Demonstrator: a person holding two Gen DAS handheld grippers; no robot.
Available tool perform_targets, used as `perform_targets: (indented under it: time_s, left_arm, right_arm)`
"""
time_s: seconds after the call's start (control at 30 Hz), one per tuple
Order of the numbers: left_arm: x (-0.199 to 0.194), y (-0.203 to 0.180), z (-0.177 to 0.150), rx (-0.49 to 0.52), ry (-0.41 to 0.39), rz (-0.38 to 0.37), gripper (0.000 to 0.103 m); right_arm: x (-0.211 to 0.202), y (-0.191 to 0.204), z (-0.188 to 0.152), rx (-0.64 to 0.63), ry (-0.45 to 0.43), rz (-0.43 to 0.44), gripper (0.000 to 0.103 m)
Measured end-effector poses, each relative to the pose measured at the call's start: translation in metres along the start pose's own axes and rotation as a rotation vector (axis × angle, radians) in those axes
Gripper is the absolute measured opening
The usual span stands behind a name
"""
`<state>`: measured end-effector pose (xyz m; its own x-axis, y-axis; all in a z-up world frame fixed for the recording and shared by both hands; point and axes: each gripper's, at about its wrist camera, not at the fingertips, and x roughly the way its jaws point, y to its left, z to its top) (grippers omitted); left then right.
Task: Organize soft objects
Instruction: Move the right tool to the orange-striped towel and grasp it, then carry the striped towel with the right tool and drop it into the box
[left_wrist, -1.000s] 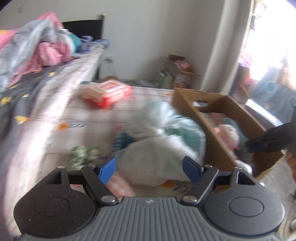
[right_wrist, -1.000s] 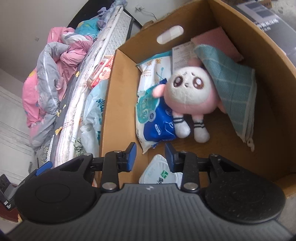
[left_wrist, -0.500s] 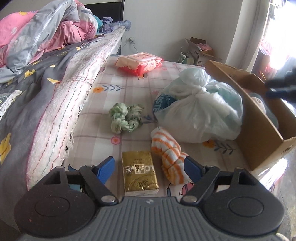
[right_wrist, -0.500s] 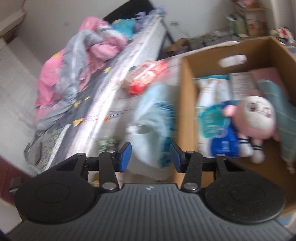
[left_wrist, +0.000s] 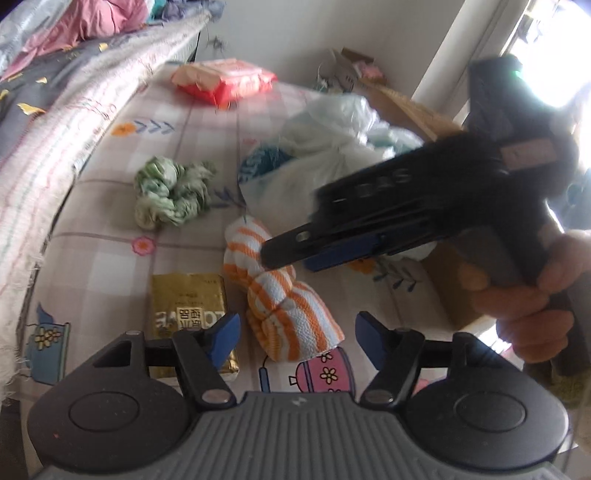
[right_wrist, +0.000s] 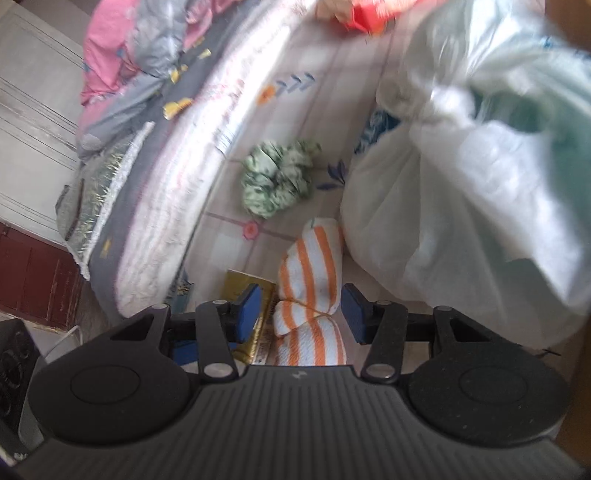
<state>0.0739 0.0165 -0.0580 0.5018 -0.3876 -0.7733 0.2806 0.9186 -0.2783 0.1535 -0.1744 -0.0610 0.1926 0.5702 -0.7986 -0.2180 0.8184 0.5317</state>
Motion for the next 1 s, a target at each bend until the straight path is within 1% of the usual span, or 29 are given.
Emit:
perform_targets:
  time_s: [0.1, 0.2, 0.33, 0.43, 0.5, 0.6, 0.77, 0.87, 1.0]
  left_arm:
    - [0.012, -0.002, 0.001, -0.001, 0.022, 0.032, 0.064]
    - [0.021, -0.002, 0.0, -0.017, 0.044, 0.025, 0.062]
    - [0.022, -0.001, -0.002, -0.032, 0.045, 0.013, 0.062]
    - [0.011, -0.004, 0.0, -0.019, 0.034, 0.003, 0.06]
    - [-0.002, -0.01, 0.001, 0.002, 0.003, -0.007, 0.06]
    - [-0.025, -0.025, 0.007, 0.048, -0.06, -0.02, 0.06]
    - [-0.052, -0.065, 0.021, 0.168, -0.17, -0.046, 0.062]
    - [-0.056, -0.094, 0.032, 0.238, -0.212, -0.087, 0.062]
    - [-0.05, -0.134, 0.046, 0.313, -0.231, -0.176, 0.063]
  right_arm:
    - [0.018, -0.002, -0.003, 0.017, 0.049, 0.011, 0.045]
    - [0.031, -0.003, -0.004, 0.032, 0.079, 0.047, 0.042]
    - [0.028, -0.005, -0.007, 0.039, 0.066, 0.067, 0.039]
    - [0.018, -0.003, -0.011, 0.03, 0.04, 0.084, 0.038]
    - [0.004, 0.001, -0.012, 0.017, 0.007, 0.108, 0.038]
    - [-0.028, 0.005, -0.015, -0.005, -0.06, 0.15, 0.038]
    - [-0.092, 0.0, -0.02, -0.024, -0.199, 0.193, 0.038]
    - [-0.131, -0.015, -0.027, -0.014, -0.287, 0.193, 0.038]
    - [-0.183, -0.045, -0.04, 0.028, -0.395, 0.162, 0.038]
